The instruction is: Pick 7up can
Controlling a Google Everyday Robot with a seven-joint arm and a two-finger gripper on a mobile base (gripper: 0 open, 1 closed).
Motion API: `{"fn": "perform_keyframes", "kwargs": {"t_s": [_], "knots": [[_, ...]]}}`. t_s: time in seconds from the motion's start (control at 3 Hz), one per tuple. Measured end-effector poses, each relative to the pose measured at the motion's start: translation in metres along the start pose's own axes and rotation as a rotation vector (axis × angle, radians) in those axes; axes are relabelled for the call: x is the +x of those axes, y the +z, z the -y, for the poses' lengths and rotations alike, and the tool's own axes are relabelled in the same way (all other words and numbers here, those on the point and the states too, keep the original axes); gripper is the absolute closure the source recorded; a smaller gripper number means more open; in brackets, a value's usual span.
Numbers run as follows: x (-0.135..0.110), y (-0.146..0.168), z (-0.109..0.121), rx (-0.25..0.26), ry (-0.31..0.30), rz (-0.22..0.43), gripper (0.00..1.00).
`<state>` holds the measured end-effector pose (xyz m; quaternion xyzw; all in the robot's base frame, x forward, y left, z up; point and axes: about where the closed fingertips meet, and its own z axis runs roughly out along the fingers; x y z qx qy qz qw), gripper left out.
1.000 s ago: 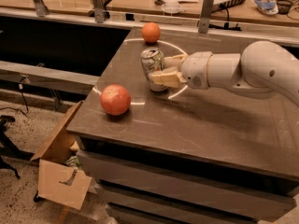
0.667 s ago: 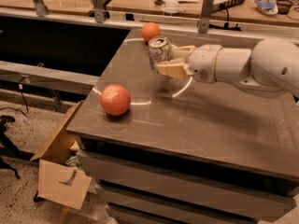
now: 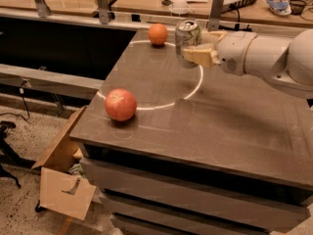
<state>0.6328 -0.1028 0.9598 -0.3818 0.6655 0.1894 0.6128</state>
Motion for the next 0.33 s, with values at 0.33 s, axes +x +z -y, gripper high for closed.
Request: {"fn": "perform_keyframes", "kwargs": {"t_s": [0.33], "knots": [[0.0007,-0.0003,0.0005,0.001,0.001,-0.001,1.0]]}}
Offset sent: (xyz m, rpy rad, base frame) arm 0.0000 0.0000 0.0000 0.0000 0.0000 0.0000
